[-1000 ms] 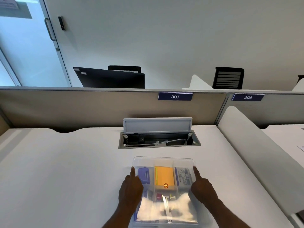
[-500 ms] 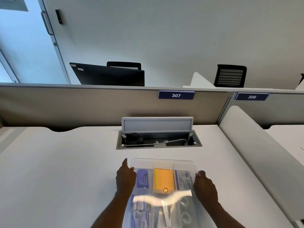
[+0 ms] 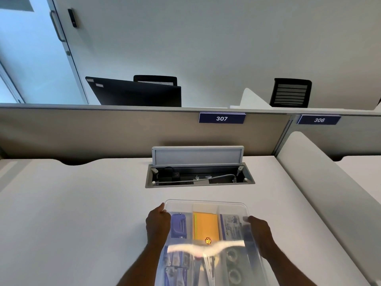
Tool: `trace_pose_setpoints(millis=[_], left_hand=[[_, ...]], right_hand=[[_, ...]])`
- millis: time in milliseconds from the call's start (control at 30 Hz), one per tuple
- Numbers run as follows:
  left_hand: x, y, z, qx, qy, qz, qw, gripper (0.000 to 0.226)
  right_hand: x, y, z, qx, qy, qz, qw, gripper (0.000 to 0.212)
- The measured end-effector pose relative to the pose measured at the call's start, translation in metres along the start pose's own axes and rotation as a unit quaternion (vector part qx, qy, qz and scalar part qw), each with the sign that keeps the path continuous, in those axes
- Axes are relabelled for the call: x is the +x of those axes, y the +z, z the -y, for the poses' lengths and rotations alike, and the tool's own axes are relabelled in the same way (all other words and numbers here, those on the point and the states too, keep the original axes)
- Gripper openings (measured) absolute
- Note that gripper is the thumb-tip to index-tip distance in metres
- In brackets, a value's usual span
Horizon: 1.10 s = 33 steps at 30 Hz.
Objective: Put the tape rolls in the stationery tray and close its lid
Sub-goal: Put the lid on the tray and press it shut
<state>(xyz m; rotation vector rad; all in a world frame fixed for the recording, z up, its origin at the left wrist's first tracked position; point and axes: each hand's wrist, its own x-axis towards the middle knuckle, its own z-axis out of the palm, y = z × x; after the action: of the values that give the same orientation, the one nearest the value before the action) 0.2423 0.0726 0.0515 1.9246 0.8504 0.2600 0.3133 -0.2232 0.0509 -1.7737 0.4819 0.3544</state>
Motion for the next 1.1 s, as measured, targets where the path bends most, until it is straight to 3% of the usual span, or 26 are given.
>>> trace_pose_setpoints(millis=[133,233,367,467,633,767,933,1100], left_hand=[[0.000,0.004,0.003,0.041,0.047,0.055,0.997,0.055],[0.002,0.004,0.004,0.051,0.048,0.064,0.995,0.057],[0.001,0.007,0.005,0.066,0.045,0.054,0.995,0.056],[0.000,0.009,0.006,0.070,0.059,0.042,0.995,0.055],[-0.002,0.006,0.005,0.065,0.065,0.031,0.995,0.053],[-0.005,0.002,0.004,0.067,0.086,0.014,0.994,0.045],[-0.010,-0.002,0.004,0.043,0.078,-0.035,0.995,0.034],[-0.010,-0.004,0.003,0.027,0.049,-0.024,0.998,0.027]], right_hand=[[-0.004,0.007,0.011,-0.087,-0.042,0.018,0.995,0.029],[-0.007,0.008,0.015,-0.212,-0.112,0.009,0.971,0.048],[-0.001,0.007,0.013,-0.274,-0.168,0.015,0.947,0.034],[0.004,0.012,0.012,-0.285,-0.124,-0.035,0.950,0.035],[0.014,0.018,0.018,-0.214,-0.106,-0.044,0.970,0.037],[0.012,0.023,0.016,-0.213,-0.120,-0.036,0.969,0.035],[0.007,0.020,0.009,-0.236,-0.181,-0.097,0.950,0.035],[0.000,0.018,0.013,-0.248,-0.183,-0.096,0.947,0.035]])
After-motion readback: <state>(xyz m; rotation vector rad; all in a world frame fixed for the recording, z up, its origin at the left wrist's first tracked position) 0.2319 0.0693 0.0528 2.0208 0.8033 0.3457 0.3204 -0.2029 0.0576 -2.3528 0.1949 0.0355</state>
